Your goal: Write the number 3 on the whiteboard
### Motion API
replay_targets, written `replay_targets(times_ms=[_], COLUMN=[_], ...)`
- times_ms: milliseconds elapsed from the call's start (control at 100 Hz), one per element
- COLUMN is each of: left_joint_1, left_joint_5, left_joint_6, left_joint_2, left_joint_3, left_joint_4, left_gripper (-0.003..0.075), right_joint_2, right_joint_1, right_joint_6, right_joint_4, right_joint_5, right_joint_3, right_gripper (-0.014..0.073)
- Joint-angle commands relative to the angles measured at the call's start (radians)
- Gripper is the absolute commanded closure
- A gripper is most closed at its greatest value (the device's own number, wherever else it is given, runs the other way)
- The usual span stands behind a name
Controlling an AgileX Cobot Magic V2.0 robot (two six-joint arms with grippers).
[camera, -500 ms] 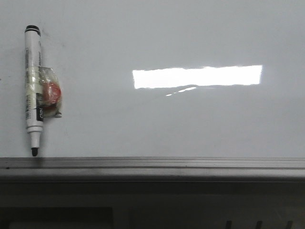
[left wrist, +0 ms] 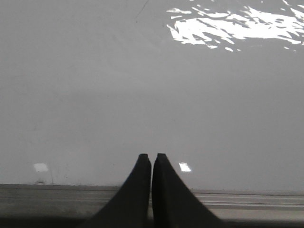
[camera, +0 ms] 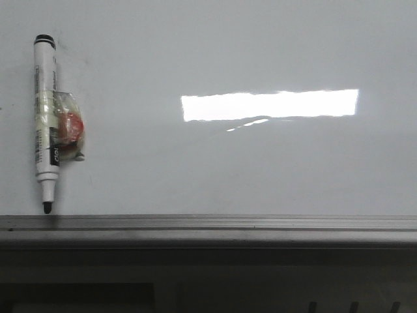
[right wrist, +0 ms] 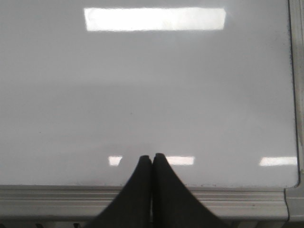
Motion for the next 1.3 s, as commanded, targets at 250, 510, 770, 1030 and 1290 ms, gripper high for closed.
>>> replay_targets(times_ms=[250, 510, 770, 1030, 1290], left_joint_1=[0.003, 0.003, 0.003, 0.003, 0.003], left_joint_5=[-0.069, -0.071, -0.108, -0.165, -0.207], left_joint_6=[-0.001, -0.001, -0.001, -0.001, -0.001], left_joint_2=[-0.025, -0.025, -0.025, -0.025, 0.039], left_joint_3=[0.032, 0.032, 0.032, 0.032, 0.011], left_joint_4=[-0.008, -0.008, 0.012, 0.018, 0.012], left_gripper=[0.0741, 0.0741, 0.0741, 0.0741, 0.0741], right_joint_2=[-0.015, -0.015, -0.015, -0.01, 0.181], right_joint_1=[0.0, 0.0, 0.0, 0.0, 0.0], right_joint_6=[0.0, 0.0, 0.0, 0.0, 0.0], right_joint_4=[-0.005, -0.076, -0.049, 0.026, 0.117], right_joint_5=[-0.012, -0.11, -0.295, -0.194, -0.179], right_joint_3=[0.023, 0.023, 0.023, 0.023, -0.022], right_gripper=[0.0658, 0.0658, 0.0658, 0.0658, 0.0658])
